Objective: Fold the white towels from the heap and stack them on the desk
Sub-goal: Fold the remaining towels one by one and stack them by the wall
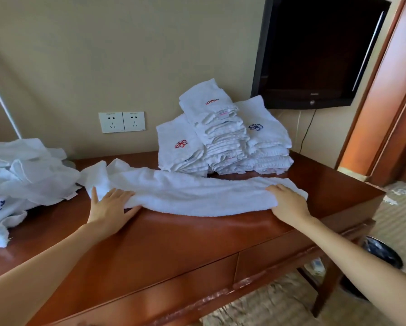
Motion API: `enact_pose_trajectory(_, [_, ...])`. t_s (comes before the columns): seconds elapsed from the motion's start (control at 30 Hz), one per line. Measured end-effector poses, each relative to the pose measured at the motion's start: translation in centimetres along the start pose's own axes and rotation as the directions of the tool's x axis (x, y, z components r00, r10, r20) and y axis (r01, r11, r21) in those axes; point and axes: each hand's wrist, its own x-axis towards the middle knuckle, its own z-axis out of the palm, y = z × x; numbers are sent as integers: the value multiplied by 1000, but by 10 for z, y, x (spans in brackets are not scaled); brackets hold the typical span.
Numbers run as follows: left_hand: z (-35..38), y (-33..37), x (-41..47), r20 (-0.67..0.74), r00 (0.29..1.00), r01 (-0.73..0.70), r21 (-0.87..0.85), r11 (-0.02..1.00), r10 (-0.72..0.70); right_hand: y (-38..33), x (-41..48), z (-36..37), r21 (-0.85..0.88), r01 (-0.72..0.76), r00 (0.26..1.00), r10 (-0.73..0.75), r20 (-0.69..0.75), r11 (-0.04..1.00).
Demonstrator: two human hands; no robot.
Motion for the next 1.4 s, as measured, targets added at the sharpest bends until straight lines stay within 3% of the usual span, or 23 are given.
enact_pose_trajectory(0.07, [-6,-9,4,-23,999,-37,60,998,39,0,6,-12,41,-173,985,174,-7,984])
enact_pose_trajectory(0.13, [-13,-20,9,-51,998,-36,-31,999,35,1,11,-32,72,-247,965,252,-75,966])
enact_pose_trajectory(0.23, [-48,-27,15,-174,982,24,-285,958,-76,4,19,-64,113,-191,952,212,-220,975])
enact_pose_trajectory(0.33, [-105,-31,25,-346,923,-3,-445,896,-168,4,25,-99,296,-80,922,184,-342,952])
enact_pose_trajectory(0.47, [-174,-41,21,-489,854,-74,-453,888,-179,3,26,-149,328,-24,858,188,-478,944])
enact_pose_trajectory(0.57, [-211,-44,12,-491,861,-99,-413,905,-130,7,25,-181,261,-45,838,178,-515,964])
enact_pose_trajectory(0.73, [-249,-49,-11,-322,945,-122,-526,842,-65,18,24,-215,203,-22,801,139,-583,979])
enact_pose_trajectory(0.8, [-249,-50,-22,-156,985,-43,-620,784,-69,20,25,-217,94,-54,845,96,-526,994])
enact_pose_trajectory(0.9, [-228,-52,-25,75,996,78,-630,772,-39,18,32,-205,87,-24,969,45,-243,996])
enact_pose_trajectory(0.97, [-199,-56,-16,106,994,90,-588,804,-33,14,39,-184,98,-75,995,81,-65,992])
enact_pose_trajectory(1.1, [-120,-67,13,115,993,82,-465,882,-32,1,50,-126,182,-222,972,202,120,958])
enact_pose_trajectory(1.17, [-86,-73,27,125,992,84,-491,867,-25,-6,54,-102,130,-247,961,226,157,960])
enact_pose_trajectory(1.27, [-47,-82,47,100,995,74,-481,873,-29,-7,64,-71,19,-302,949,299,94,953])
enact_pose_trajectory(1.4, [-23,-82,68,111,991,120,-435,892,-79,3,82,-39,-7,-374,923,373,92,928])
